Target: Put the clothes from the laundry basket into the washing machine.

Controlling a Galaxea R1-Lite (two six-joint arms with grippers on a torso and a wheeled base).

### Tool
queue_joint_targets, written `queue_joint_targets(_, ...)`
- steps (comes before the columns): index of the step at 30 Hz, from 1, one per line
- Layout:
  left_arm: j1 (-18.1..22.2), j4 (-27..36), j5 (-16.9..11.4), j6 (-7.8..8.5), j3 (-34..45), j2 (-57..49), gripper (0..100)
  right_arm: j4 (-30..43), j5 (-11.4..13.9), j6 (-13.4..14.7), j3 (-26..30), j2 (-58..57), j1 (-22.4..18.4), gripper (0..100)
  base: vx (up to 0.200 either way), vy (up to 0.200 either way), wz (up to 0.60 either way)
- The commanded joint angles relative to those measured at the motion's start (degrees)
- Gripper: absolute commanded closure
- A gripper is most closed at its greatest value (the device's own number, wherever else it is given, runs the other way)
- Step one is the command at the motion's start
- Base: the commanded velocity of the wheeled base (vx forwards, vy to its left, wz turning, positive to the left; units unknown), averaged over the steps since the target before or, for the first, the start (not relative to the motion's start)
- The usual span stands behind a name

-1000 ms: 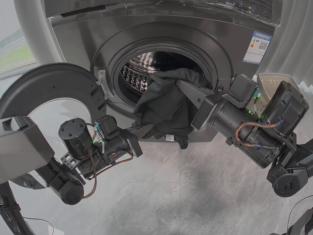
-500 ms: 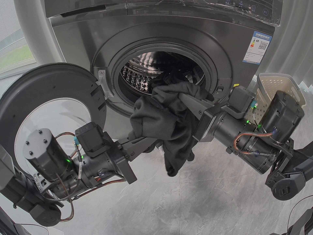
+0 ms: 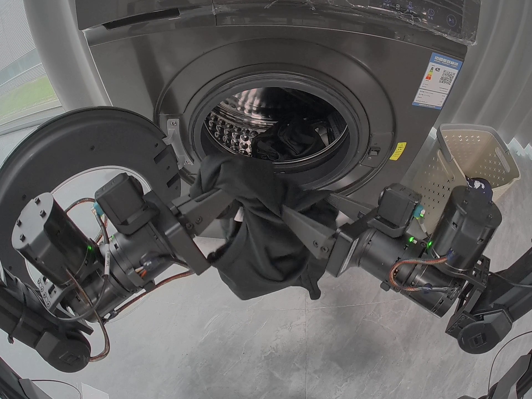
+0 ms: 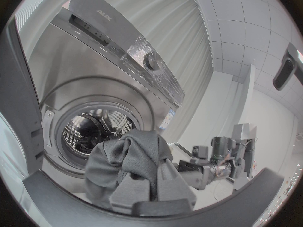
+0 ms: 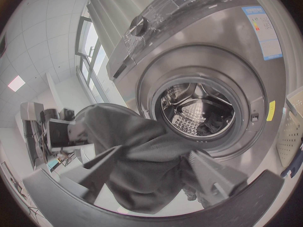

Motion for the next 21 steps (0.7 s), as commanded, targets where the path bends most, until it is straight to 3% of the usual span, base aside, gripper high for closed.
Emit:
queue_joint_targets(1,1.4,0.0,2.3,-0.2,-3.2,1.2,100,0.0,0.0,-0.1,2.6,0.3,-0.3,0,0.0,0.0,0.0)
queue_joint_targets(16,1.3,-0.1,10.5,-0.03,-8.3,6.3,100,-0.2,-0.1,-0.5,4.0,1.7,0.7,0,0.0,0.0,0.0)
queue_joint_targets(21,1.4,-0.1,13.0,0.06,-10.1,7.2,100,-0.2,0.3,-0.4,3.3,2.1,3.4,0,0.0,0.0,0.0)
